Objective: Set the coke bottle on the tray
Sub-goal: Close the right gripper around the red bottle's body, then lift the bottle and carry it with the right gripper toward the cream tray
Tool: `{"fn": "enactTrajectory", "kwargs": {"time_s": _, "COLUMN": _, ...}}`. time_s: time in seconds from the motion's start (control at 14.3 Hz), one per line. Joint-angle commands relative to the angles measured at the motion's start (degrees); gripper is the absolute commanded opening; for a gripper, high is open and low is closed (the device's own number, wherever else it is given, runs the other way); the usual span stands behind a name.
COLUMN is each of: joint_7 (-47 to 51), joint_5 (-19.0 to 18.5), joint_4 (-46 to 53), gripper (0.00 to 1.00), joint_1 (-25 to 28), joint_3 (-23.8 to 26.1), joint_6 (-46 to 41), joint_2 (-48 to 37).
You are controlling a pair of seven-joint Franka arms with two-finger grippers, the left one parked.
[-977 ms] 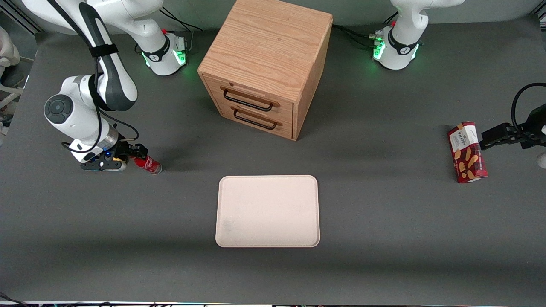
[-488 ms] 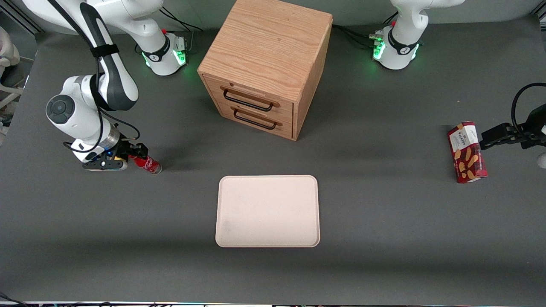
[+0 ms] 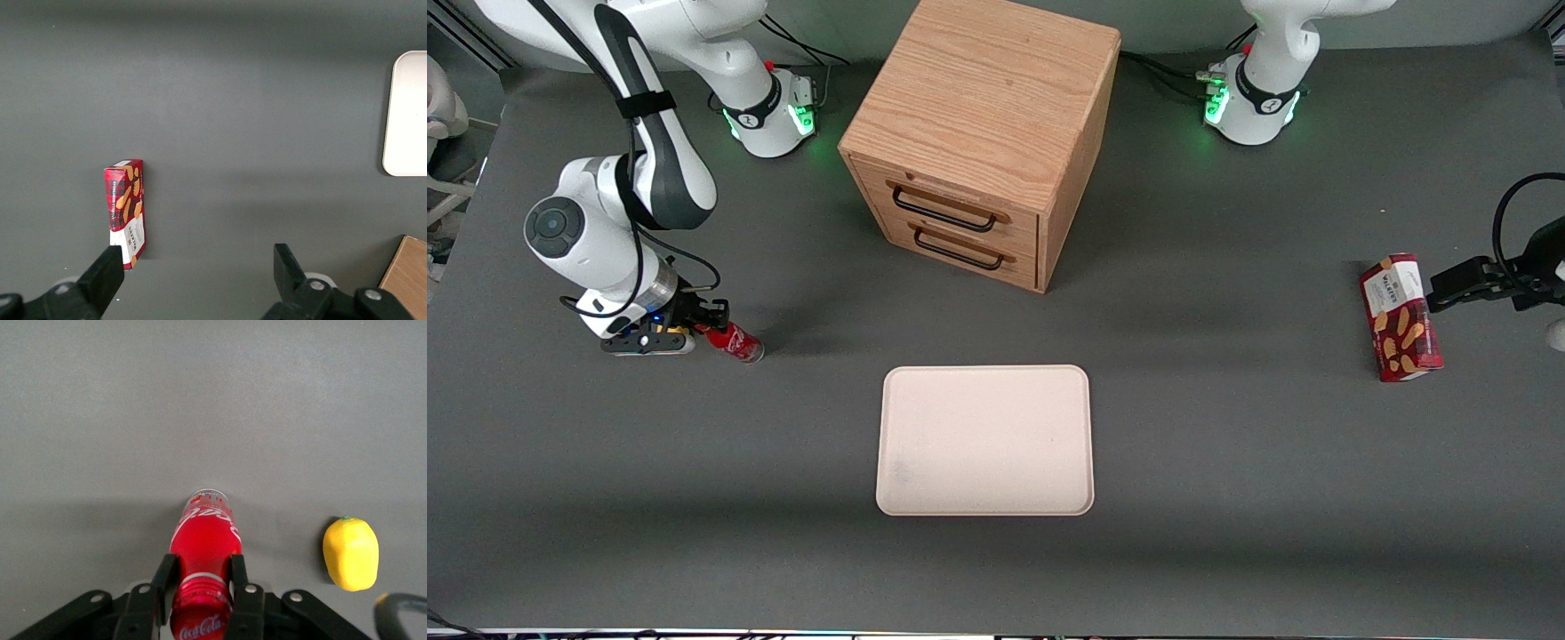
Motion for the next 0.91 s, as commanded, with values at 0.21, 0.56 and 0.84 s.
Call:
{"fn": "enactTrajectory", "kwargs": {"time_s": 0.21, "joint_7": -1.57, "joint_5": 0.83, "joint_4": 9.51, "gripper": 0.0, "joint_1": 0.32, "joint_3": 1.18, "joint_6": -8.9, "joint_2": -0.53}}
{"fn": "enactTrajectory", "kwargs": {"time_s": 0.56, "joint_7": -1.48, "joint_5": 0.92, "joint_4": 34.99, "gripper": 0.0, "joint_1": 0.23, "joint_3": 3.55, "joint_6": -30.69, "joint_2": 4.91}}
{"fn": "enactTrajectory", "kwargs": {"time_s": 0.84, "joint_7": -0.78, "joint_5": 4.42, "joint_4": 62.05, "gripper": 0.0, "joint_1": 0.23, "joint_3": 5.13, "joint_6": -49.76, "joint_2": 15.79}}
